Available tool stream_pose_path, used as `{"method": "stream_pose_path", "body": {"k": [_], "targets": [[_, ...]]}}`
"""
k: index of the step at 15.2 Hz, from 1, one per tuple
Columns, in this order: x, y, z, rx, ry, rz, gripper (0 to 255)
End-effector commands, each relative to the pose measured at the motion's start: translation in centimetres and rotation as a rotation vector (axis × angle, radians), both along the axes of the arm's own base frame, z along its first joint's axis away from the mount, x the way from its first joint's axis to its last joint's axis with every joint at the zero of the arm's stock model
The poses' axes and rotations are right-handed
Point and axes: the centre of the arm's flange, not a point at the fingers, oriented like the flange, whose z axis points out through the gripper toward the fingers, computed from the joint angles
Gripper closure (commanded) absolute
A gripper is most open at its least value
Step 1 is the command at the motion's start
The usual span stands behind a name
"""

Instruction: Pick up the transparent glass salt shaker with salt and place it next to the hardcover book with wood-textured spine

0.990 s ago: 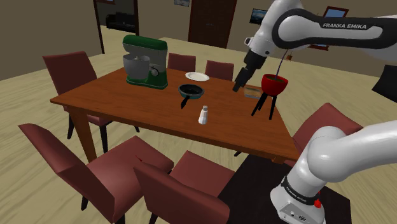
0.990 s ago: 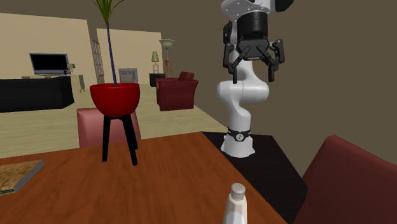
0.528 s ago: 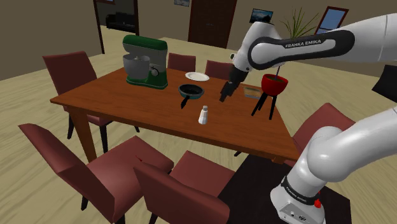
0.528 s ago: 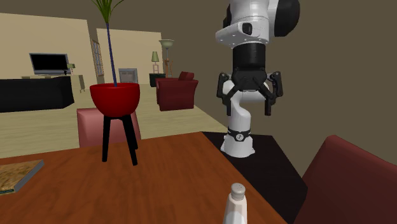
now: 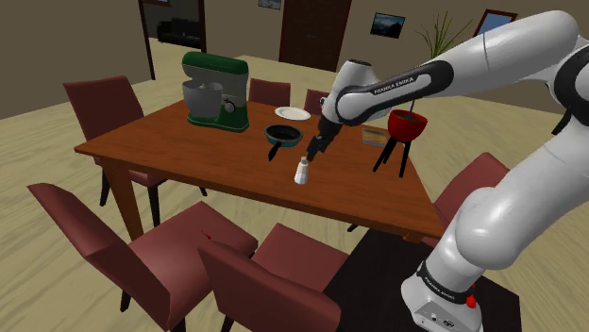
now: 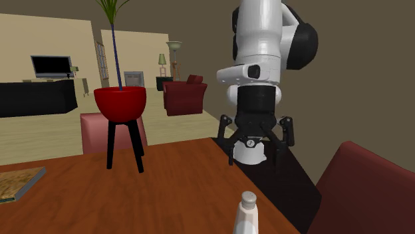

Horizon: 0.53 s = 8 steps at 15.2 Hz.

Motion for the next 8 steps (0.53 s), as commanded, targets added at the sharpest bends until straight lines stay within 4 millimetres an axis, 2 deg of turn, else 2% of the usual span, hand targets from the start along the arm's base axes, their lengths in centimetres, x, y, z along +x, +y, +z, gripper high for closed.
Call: {"method": "stream_pose_path", "body": {"k": [1,3,8], "targets": [[1.5,-0.4,-2.3,-0.009,-0.002,-0.001,0],[2.8,-0.8,-4.0,-0.016,-0.003,-0.003,0],[3.4,-0.8,-6.6,-0.016,-0.003,-0.003,0]]}}
